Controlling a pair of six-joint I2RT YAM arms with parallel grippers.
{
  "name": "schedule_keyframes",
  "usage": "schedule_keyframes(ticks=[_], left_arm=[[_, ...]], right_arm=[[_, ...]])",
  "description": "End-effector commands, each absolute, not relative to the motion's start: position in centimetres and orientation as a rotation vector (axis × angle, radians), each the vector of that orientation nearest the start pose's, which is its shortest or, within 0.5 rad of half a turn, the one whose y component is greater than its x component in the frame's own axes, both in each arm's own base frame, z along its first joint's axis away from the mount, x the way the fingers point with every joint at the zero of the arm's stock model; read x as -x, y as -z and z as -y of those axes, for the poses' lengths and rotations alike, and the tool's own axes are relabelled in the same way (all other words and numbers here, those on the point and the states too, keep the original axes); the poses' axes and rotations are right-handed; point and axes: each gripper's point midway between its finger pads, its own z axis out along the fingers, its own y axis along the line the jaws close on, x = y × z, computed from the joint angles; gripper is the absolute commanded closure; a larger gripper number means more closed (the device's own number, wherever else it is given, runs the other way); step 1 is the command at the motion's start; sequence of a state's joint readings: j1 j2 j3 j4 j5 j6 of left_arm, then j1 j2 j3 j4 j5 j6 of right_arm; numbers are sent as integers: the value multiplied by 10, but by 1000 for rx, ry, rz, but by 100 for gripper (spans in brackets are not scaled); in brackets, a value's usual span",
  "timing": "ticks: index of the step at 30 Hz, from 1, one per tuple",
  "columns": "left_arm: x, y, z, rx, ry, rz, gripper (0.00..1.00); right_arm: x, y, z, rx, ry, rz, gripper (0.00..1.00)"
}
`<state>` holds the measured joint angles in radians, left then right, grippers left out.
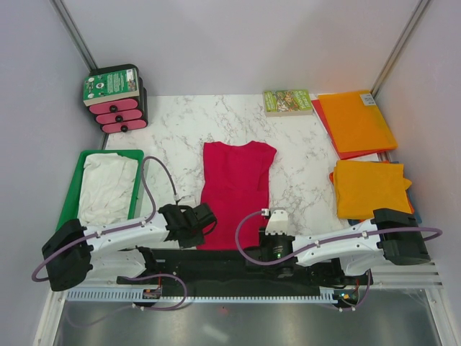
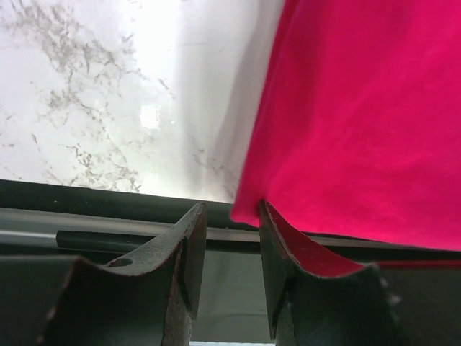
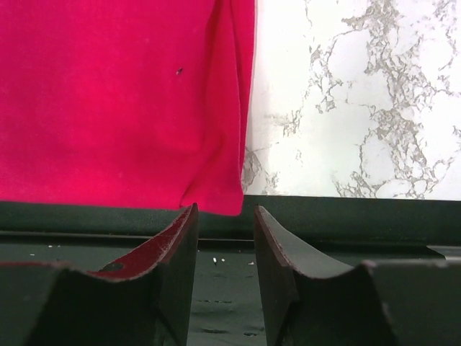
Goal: Fold and stack the t-shirts
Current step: Grab one side of the 2/3 rectangular tshirt with both arms
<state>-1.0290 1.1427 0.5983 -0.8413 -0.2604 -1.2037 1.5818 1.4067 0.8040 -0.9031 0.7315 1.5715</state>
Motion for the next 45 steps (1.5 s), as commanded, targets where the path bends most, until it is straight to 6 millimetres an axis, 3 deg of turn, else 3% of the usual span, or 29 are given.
schedule_keyframes(ticks=[1,4,18,28,32,37,41,45], left_arm=[[-91,-14,142,338,-4,-2851,57],[-91,-6,147,288,-5,-2872,57],[-86,-3,156,192,-37,-2946,61],[-85,-4,160,198,22,-2944,92],[-85,-5,160,203,34,-2938,98],[-89,-6,167,182,86,-2921,98],[-89,-2,170,181,92,-2934,98],[-91,-2,173,177,97,-2928,98]], right_arm=[[-89,-58,-224,-40,-89,-2368,56],[-90,-60,-226,-37,-93,-2358,55],[-89,-69,-224,-38,-88,-2352,51],[-85,-69,-220,-44,-98,-2350,50],[-85,-70,-220,-52,-105,-2350,49],[-80,-54,-218,-75,-147,-2391,42],[-82,-37,-205,-131,-140,-2434,51],[-95,-30,-199,-171,-153,-2439,54]])
